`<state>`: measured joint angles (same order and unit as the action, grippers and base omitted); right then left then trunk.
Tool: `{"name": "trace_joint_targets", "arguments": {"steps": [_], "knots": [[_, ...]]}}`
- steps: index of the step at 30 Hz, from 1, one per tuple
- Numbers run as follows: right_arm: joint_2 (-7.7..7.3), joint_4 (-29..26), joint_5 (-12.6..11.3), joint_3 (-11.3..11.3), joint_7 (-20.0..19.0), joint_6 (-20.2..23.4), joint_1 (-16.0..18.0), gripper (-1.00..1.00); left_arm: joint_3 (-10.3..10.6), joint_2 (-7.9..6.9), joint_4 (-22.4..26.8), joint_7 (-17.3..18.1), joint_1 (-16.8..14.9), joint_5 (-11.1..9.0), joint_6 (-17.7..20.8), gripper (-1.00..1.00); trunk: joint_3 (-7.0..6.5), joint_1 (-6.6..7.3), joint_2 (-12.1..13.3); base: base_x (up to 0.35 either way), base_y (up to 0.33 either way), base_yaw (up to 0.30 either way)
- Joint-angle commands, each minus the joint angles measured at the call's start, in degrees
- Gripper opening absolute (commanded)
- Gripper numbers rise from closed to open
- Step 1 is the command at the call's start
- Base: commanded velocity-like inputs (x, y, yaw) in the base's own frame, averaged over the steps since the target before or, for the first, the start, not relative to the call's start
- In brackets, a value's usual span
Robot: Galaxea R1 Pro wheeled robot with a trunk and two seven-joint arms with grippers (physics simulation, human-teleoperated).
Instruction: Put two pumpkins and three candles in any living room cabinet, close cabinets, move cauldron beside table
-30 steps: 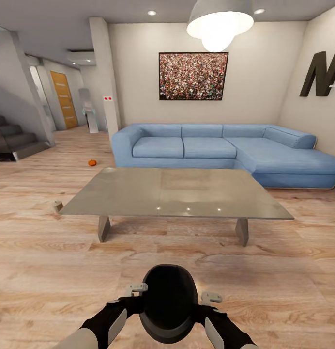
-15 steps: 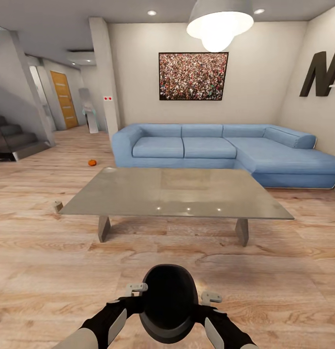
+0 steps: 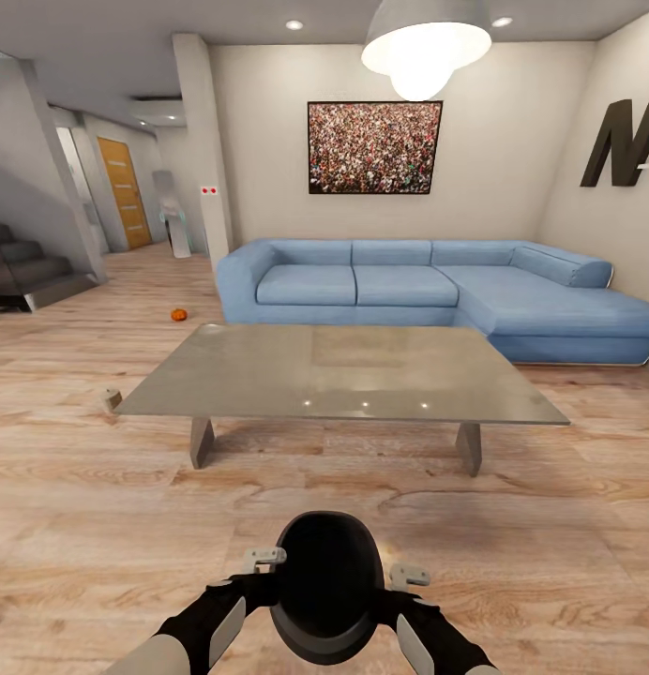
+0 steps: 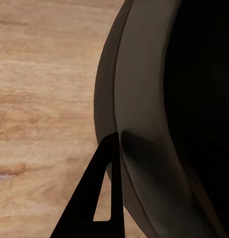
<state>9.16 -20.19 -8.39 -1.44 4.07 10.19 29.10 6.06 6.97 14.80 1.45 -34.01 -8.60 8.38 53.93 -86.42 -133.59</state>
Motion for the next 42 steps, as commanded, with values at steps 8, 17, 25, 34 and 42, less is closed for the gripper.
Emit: {"name": "trace_joint_targets", "arguments": {"steps": [8, 17, 25, 34, 42], "knots": [[0.60, -0.1, -1.5, -0.3, -0.7, 0.3, 0.0, -1.00, 1.1, 0.00, 0.2, -0.1, 0.0, -0.9, 0.3, -1.00, 0.04, 0.02, 0.0, 0.136, 0.000, 0.000], [0.60, -0.1, -1.5, -0.3, -0.7, 0.3, 0.0, -1.00, 1.1, 0.00, 0.2, -0.1, 0.0, -0.9, 0.3, -1.00, 0.04, 0.02, 0.0, 0.255, 0.000, 0.000], [0.60, -0.1, -1.5, -0.3, -0.7, 0.3, 0.0, -1.00, 1.1, -0.02, 0.2, -0.1, 0.0, -0.9, 0.3, -1.00, 0.04, 0.02, 0.0, 0.265, 0.000, 0.000], [0.60, -0.2, -1.5, -0.3, -0.7, 0.3, 0.1, -1.00, 1.1, -0.01, 0.2, -0.1, 0.0, -0.9, 0.3, -1.00, 0.04, 0.02, 0.0, 0.249, 0.000, 0.000], [0.60, -0.2, -1.6, -0.2, -0.7, 0.3, 0.1, -1.00, 1.1, 0.01, 0.2, -0.1, 0.0, -0.9, 0.3, -1.00, 0.17, 0.02, 0.0, 0.051, 0.000, 0.000]]}}
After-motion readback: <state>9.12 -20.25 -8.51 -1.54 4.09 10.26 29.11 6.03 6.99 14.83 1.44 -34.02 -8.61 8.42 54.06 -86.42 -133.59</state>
